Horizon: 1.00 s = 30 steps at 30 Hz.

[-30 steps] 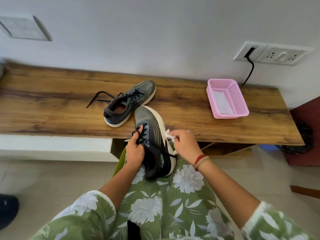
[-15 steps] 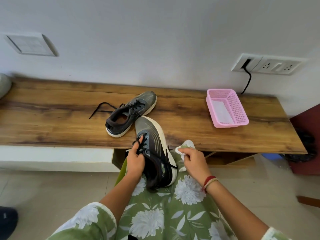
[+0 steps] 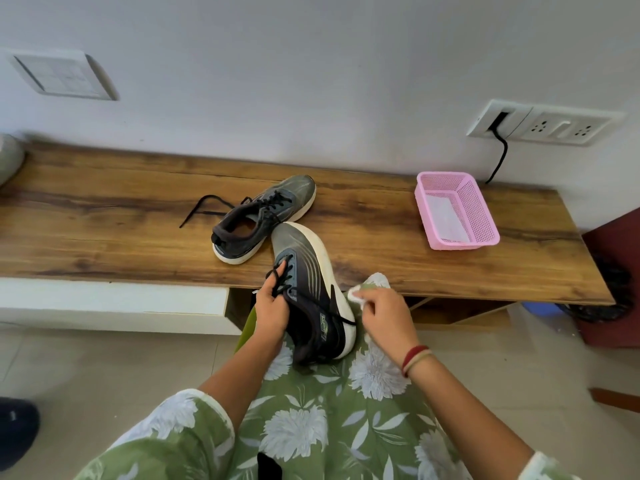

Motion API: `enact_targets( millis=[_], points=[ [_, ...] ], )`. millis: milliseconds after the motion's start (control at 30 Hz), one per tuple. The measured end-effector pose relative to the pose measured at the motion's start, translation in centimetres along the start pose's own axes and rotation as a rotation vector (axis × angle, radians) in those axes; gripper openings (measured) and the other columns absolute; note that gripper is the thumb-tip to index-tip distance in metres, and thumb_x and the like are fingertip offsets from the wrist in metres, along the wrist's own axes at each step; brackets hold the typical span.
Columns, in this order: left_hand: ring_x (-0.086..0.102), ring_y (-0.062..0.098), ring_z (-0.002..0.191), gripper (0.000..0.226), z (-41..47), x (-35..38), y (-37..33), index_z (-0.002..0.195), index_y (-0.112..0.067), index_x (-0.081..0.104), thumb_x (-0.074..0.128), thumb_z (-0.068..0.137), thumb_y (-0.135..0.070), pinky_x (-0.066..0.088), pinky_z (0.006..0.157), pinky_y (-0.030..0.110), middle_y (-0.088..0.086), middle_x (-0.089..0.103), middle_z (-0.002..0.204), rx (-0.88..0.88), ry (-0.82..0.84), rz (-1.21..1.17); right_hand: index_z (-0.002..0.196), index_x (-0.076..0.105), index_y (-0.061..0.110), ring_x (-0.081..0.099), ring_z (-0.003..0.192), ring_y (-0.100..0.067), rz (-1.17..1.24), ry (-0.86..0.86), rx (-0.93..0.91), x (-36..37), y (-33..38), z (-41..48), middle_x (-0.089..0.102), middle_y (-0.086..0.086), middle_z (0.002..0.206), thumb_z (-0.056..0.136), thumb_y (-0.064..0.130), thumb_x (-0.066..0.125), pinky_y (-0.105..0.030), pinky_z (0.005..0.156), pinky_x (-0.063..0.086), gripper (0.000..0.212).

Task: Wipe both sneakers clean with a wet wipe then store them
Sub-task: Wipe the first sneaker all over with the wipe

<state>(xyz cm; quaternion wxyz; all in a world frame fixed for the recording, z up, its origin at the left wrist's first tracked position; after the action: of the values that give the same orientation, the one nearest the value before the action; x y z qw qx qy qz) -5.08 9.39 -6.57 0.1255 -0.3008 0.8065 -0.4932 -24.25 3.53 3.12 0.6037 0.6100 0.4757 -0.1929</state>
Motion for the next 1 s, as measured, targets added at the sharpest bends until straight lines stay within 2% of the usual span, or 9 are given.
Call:
enact_targets(
  millis=[100, 167, 300, 433, 600, 700, 800, 867, 1000],
  points=[
    [0.059, 0.017, 0.109, 0.057, 0.2, 0.6, 0.2, 0.126, -0.036, 0.058, 0.039, 0.092, 0.006, 0.053, 0.087, 0.031, -0.001, 0.06, 0.126, -0.026, 0.007, -0.037, 0.117, 0.065, 0.012, 0.055, 0.106, -0.017, 0.038, -0.063, -0.073, -0.7, 1.3, 2.3, 0.063, -0.005, 0.12, 0.09, -0.002, 0.046, -0.023, 0.097, 0.037, 0.036],
    [0.062, 0.022, 0.108, 0.057, 0.5, 1.2, 0.4, 0.124, -0.037, 0.059, 0.039, 0.092, 0.005, 0.052, 0.093, 0.041, 0.001, 0.063, 0.122, -0.05, 0.003, -0.078, 0.119, 0.064, 0.013, 0.051, 0.114, -0.024, -0.033, -0.025, -0.127, -0.5, 1.8, 3.4, 0.061, -0.004, 0.123, 0.09, -0.001, 0.045, -0.03, 0.102, 0.033, 0.038],
    [0.06, 0.027, 0.11, 0.051, 0.8, 1.9, -0.1, 0.129, -0.026, 0.056, 0.039, 0.094, 0.007, 0.048, 0.098, 0.046, 0.004, 0.063, 0.118, -0.06, -0.018, -0.132, 0.117, 0.064, 0.016, 0.048, 0.104, -0.024, -0.183, 0.107, -0.223, 0.9, 2.1, 3.2, 0.062, -0.002, 0.12, 0.09, 0.002, 0.044, -0.036, 0.096, 0.038, 0.037],
    [0.06, 0.027, 0.108, 0.046, 0.1, 2.3, -0.3, 0.13, -0.019, 0.056, 0.04, 0.095, 0.006, 0.048, 0.097, 0.044, 0.007, 0.063, 0.117, -0.083, -0.011, -0.192, 0.125, 0.057, 0.02, 0.041, 0.114, -0.016, -0.265, 0.111, -0.197, 2.3, 0.7, -1.1, 0.056, 0.004, 0.123, 0.093, 0.001, 0.04, -0.027, 0.102, 0.036, 0.041],
    [0.059, 0.028, 0.11, 0.045, 0.5, 2.6, -0.2, 0.126, -0.018, 0.059, 0.039, 0.095, 0.007, 0.047, 0.099, 0.044, 0.009, 0.062, 0.122, -0.092, 0.036, -0.132, 0.122, 0.061, 0.017, 0.045, 0.108, -0.016, -0.186, 0.068, -0.175, 2.7, -0.3, -5.7, 0.059, 0.003, 0.118, 0.091, 0.002, 0.044, -0.027, 0.1, 0.037, 0.038],
    [0.059, 0.027, 0.111, 0.049, 0.9, 2.4, 0.1, 0.12, -0.026, 0.062, 0.04, 0.093, 0.009, 0.046, 0.1, 0.044, 0.007, 0.062, 0.123, -0.101, 0.024, -0.084, 0.117, 0.064, 0.012, 0.047, 0.113, -0.018, -0.065, -0.043, -0.089, 0.7, -0.7, -3.5, 0.061, -0.001, 0.114, 0.09, 0.002, 0.045, -0.023, 0.1, 0.031, 0.034],
    [0.058, 0.029, 0.112, 0.053, 0.9, 2.3, 0.0, 0.114, -0.031, 0.064, 0.038, 0.092, 0.01, 0.046, 0.1, 0.046, 0.008, 0.061, 0.124, -0.106, 0.017, -0.076, 0.115, 0.065, 0.01, 0.049, 0.11, -0.021, -0.016, -0.093, -0.121, 0.4, 0.8, -1.1, 0.063, -0.005, 0.112, 0.088, -0.002, 0.047, -0.028, 0.1, 0.035, 0.034],
    [0.06, 0.03, 0.109, 0.047, 0.8, 2.5, -0.3, 0.121, -0.024, 0.062, 0.039, 0.094, 0.007, 0.048, 0.097, 0.046, 0.01, 0.062, 0.121, -0.116, 0.02, -0.13, 0.117, 0.064, 0.011, 0.048, 0.109, -0.021, -0.025, -0.055, -0.163, 1.3, 1.5, -0.8, 0.062, -0.003, 0.112, 0.088, 0.0, 0.048, -0.03, 0.099, 0.038, 0.035],
    [0.061, 0.03, 0.104, 0.041, 0.6, 3.2, -0.9, 0.13, -0.016, 0.056, 0.039, 0.097, 0.004, 0.051, 0.09, 0.041, 0.012, 0.063, 0.116, -0.141, 0.004, -0.216, 0.117, 0.064, 0.009, 0.049, 0.104, -0.02, -0.05, -0.086, -0.196, 1.0, 0.9, -2.6, 0.062, -0.003, 0.108, 0.086, -0.002, 0.051, -0.022, 0.09, 0.036, 0.036]
  ],
)
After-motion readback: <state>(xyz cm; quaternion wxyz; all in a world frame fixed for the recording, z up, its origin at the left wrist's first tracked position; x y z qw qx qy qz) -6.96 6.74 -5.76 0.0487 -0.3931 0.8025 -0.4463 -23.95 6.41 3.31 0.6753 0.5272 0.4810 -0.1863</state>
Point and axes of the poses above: each hand's wrist, its own z-axis towards the middle knuckle, its own x-axis out of the palm, y = z × x, the point moved 9 cm from there along z, towards the middle knuckle
